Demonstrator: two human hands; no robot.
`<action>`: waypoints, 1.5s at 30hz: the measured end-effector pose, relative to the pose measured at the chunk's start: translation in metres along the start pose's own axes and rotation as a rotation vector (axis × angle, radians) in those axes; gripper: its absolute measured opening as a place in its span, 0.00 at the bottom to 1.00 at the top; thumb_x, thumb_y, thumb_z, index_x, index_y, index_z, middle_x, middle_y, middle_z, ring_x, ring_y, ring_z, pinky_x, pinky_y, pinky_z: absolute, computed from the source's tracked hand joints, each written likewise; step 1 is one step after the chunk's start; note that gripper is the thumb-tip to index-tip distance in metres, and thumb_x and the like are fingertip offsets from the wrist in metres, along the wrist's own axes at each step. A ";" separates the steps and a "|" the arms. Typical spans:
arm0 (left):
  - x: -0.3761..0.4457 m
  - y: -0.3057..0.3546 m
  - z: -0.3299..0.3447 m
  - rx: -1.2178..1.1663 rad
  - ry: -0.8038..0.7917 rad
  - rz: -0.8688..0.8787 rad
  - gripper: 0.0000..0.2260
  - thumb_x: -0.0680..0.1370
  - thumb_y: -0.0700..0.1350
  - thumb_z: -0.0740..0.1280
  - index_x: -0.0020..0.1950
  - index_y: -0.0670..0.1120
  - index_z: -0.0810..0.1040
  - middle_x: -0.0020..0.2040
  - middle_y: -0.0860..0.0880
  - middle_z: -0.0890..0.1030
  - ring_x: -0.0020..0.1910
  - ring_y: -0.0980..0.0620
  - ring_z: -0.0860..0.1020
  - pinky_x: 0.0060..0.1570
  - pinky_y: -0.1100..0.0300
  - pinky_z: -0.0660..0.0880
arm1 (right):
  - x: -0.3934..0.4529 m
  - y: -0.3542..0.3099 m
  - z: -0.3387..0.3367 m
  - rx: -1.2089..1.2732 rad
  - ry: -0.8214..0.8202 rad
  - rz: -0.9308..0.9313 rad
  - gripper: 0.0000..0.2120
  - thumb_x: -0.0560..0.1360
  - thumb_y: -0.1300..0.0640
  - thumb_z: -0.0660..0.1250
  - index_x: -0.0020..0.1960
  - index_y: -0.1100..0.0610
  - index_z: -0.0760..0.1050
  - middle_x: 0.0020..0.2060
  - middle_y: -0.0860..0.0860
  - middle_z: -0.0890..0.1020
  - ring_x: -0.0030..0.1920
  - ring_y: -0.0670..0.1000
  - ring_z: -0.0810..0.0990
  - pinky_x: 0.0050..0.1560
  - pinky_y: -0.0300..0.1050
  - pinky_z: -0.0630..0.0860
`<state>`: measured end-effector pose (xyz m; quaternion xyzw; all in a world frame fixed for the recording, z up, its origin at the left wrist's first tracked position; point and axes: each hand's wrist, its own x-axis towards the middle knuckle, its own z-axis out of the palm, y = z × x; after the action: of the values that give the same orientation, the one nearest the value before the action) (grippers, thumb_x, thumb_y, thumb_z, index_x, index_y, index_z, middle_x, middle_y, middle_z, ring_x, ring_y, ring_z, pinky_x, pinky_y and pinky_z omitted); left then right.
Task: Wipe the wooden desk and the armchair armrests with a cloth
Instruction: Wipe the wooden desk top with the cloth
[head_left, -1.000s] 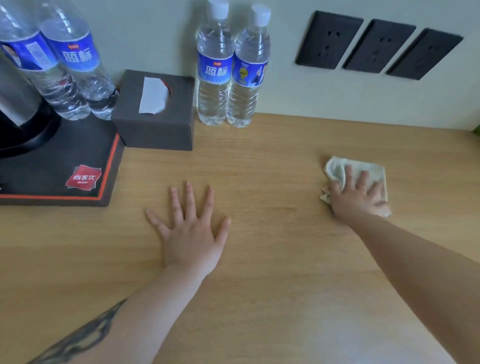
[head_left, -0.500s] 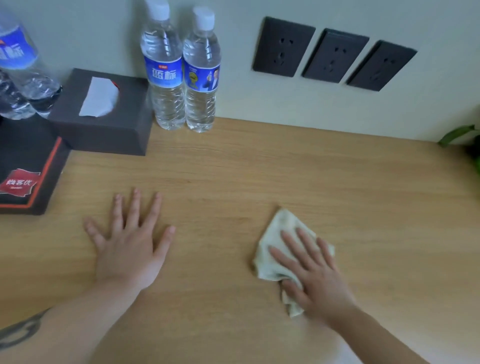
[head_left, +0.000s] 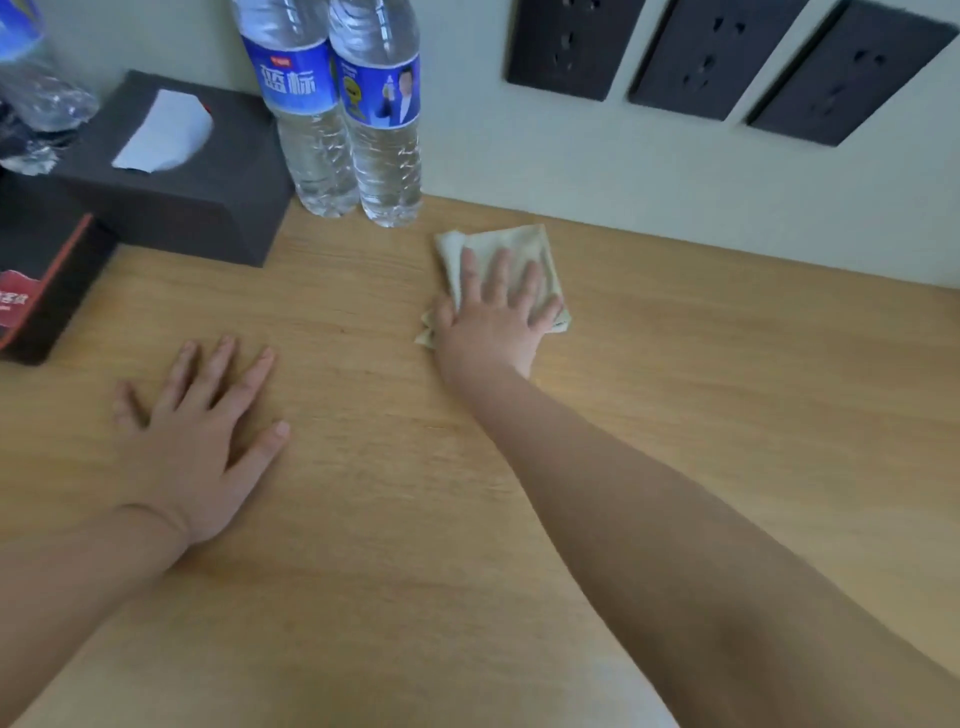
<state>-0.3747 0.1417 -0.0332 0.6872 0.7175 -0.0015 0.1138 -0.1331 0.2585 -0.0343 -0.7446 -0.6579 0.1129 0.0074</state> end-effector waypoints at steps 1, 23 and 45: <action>-0.001 0.001 0.001 -0.021 0.018 -0.002 0.31 0.73 0.69 0.44 0.76 0.64 0.50 0.79 0.54 0.51 0.78 0.48 0.48 0.69 0.32 0.48 | -0.027 0.002 0.005 -0.022 -0.005 -0.142 0.28 0.80 0.41 0.42 0.78 0.44 0.40 0.78 0.53 0.42 0.76 0.62 0.36 0.70 0.68 0.34; -0.088 0.185 0.047 -0.006 0.039 -0.092 0.29 0.79 0.60 0.43 0.78 0.53 0.41 0.79 0.52 0.40 0.77 0.50 0.38 0.72 0.40 0.37 | -0.181 0.200 -0.008 0.037 0.026 0.199 0.28 0.80 0.39 0.41 0.77 0.41 0.36 0.77 0.49 0.37 0.76 0.59 0.34 0.72 0.63 0.34; -0.079 0.182 0.053 -0.211 0.138 0.037 0.26 0.77 0.55 0.53 0.75 0.53 0.57 0.78 0.50 0.57 0.77 0.47 0.52 0.69 0.30 0.50 | -0.323 0.168 0.024 0.045 0.107 -0.039 0.27 0.80 0.42 0.46 0.78 0.43 0.47 0.79 0.50 0.49 0.77 0.58 0.42 0.74 0.62 0.38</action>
<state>-0.1840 0.0656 -0.0442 0.6830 0.7070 0.1234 0.1359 -0.0086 -0.0838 -0.0331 -0.7364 -0.6680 0.0876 0.0617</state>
